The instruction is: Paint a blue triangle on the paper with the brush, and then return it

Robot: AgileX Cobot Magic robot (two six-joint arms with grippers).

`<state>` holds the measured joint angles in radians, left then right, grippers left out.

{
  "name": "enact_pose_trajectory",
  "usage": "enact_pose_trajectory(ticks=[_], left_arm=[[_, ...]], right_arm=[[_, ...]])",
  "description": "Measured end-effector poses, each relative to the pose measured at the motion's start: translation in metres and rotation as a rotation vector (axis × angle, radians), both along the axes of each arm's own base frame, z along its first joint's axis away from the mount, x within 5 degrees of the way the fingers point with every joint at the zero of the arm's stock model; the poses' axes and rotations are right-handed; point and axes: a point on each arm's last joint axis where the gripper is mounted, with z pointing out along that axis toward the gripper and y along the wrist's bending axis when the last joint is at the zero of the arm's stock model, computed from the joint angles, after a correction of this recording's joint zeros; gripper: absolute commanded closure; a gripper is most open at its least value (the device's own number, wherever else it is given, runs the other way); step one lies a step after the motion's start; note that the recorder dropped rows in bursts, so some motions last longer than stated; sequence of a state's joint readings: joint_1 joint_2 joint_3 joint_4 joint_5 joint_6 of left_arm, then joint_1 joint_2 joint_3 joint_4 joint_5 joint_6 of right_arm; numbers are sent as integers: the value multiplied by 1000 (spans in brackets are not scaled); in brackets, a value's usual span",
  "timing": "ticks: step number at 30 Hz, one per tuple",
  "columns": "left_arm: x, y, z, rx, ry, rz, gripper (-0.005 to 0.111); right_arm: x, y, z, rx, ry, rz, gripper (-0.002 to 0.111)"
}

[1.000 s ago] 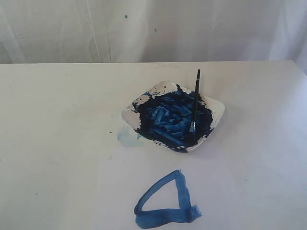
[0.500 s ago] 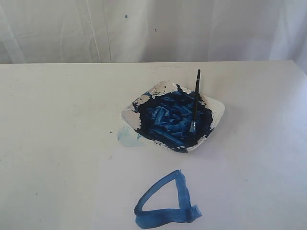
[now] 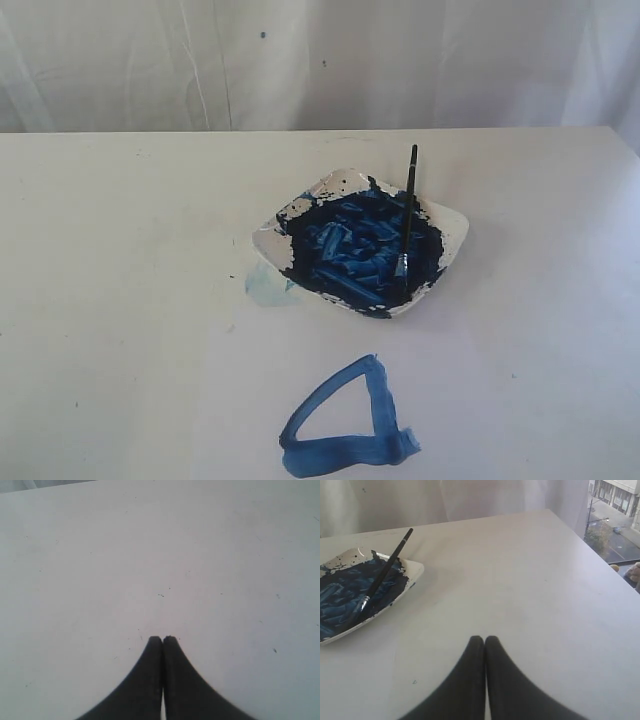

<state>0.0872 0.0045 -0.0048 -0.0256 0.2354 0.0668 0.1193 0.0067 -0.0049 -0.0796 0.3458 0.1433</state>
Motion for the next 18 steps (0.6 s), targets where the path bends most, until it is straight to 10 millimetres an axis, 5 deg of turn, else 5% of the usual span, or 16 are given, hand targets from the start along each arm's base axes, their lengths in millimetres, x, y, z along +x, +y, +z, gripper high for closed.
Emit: enact_pose_trajectory(ticks=[18], left_arm=[[0, -1, 0, 0, 0, -17, 107]], right_arm=[[0, 0, 0, 0, 0, 0, 108]])
